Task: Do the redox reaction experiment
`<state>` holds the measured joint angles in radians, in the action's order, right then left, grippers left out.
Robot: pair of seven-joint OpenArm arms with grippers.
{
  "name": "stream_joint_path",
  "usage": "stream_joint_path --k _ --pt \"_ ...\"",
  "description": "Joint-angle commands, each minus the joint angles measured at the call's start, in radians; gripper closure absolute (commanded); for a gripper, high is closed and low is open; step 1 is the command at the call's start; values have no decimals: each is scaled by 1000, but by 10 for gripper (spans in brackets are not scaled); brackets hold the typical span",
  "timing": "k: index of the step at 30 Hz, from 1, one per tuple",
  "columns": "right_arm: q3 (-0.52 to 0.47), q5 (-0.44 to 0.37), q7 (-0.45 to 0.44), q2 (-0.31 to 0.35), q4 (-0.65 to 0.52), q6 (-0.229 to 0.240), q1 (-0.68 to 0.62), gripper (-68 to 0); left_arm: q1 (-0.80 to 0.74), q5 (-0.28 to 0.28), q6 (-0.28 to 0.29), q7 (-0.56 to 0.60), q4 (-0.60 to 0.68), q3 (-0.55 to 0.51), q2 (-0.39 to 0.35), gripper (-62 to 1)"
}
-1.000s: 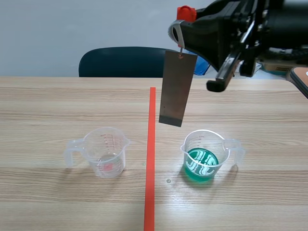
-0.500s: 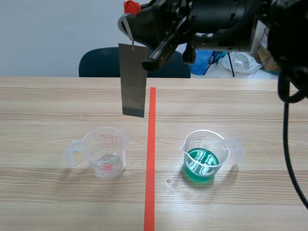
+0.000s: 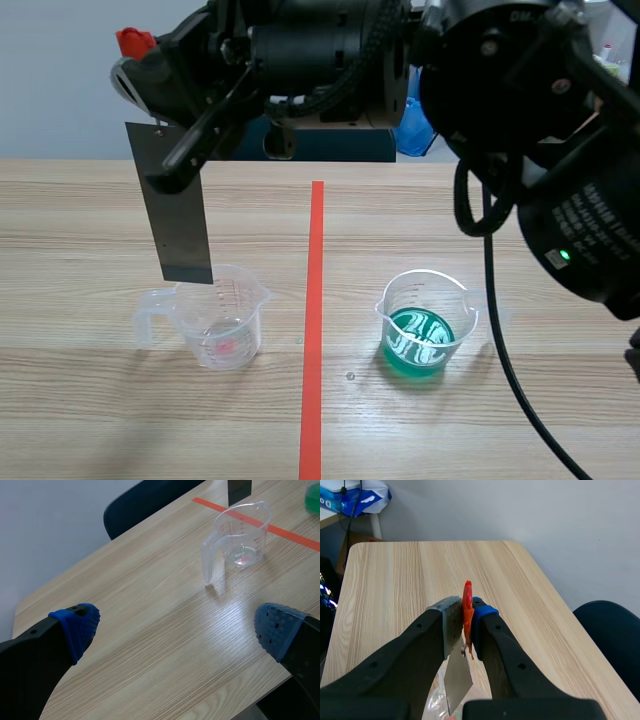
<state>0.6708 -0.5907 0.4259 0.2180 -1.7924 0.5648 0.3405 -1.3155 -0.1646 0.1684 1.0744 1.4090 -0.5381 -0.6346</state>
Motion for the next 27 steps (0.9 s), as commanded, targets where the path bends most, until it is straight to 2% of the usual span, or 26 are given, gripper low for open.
stream_joint_path --k 1,14,16,27 --pt "4 -9 -13 -8 -13 0 26 -6 -1 -10 2 17 6 -6 5 -623" --pt "19 27 12 -13 -13 -29 25 -6 -1 -10 2 17 6 -6 5 -623" --pt "19 29 18 -13 -13 -53 25 -6 -1 -10 2 17 6 -6 5 -623" --pt "19 42 39 -13 -13 -53 25 -6 -1 -10 2 17 6 -6 5 -623"
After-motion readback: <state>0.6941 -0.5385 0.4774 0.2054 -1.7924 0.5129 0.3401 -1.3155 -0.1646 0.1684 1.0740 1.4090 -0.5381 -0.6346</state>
